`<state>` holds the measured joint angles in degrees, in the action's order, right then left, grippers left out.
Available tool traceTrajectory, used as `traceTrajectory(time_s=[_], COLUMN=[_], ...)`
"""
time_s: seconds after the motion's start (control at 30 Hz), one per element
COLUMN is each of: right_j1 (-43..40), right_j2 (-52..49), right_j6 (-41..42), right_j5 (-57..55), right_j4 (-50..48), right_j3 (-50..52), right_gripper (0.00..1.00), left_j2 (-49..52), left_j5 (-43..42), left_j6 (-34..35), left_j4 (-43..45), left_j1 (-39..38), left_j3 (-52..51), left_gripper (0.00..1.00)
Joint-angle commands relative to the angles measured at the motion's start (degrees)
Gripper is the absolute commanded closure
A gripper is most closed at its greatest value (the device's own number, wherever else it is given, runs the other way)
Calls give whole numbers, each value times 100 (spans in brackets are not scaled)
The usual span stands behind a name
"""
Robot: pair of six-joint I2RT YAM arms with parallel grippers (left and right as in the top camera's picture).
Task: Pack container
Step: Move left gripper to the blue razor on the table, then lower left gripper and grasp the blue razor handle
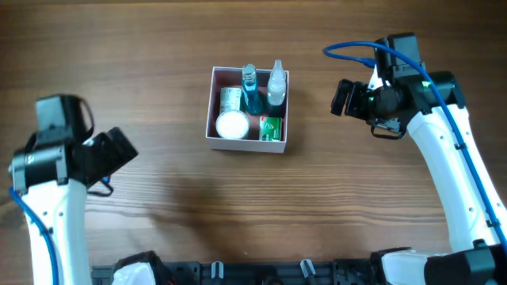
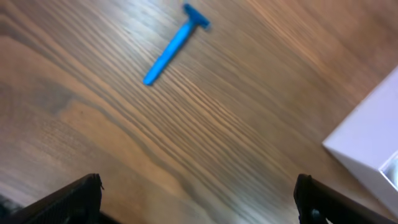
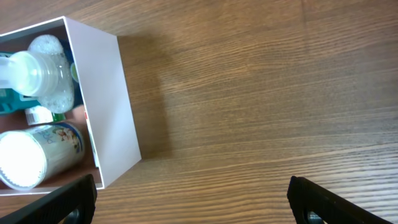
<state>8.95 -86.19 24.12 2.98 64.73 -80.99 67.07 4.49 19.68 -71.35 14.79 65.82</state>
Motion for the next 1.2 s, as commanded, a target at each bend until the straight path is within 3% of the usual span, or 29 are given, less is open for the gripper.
traceTrajectory(time_s=[0.0, 0.2, 0.4, 0.57, 1.17], right_j1=[-15, -15, -15, -15, -15], right_j2=[-50, -50, -50, -50, -50], right_j6=[-81, -81, -83, -79, -79], right_j5=[52, 52, 50, 52, 55], right_j4=[-9, 9, 46, 52, 68], right_j3=[11, 11, 11, 11, 11], right_gripper=[0, 0, 0, 0, 0], left_j2=[238, 1268, 2612, 3314, 3731], left_j5=[-518, -557, -310, -313, -286], left_j6=[-431, -459, -1137, -1222, -1633], left_j4=[603, 1676, 2199, 2618, 3563], left_j1=[706, 1073, 1058, 1058, 1054], left_j3=[-407, -407, -407, -407, -407], left_gripper=[0, 0, 0, 0, 6])
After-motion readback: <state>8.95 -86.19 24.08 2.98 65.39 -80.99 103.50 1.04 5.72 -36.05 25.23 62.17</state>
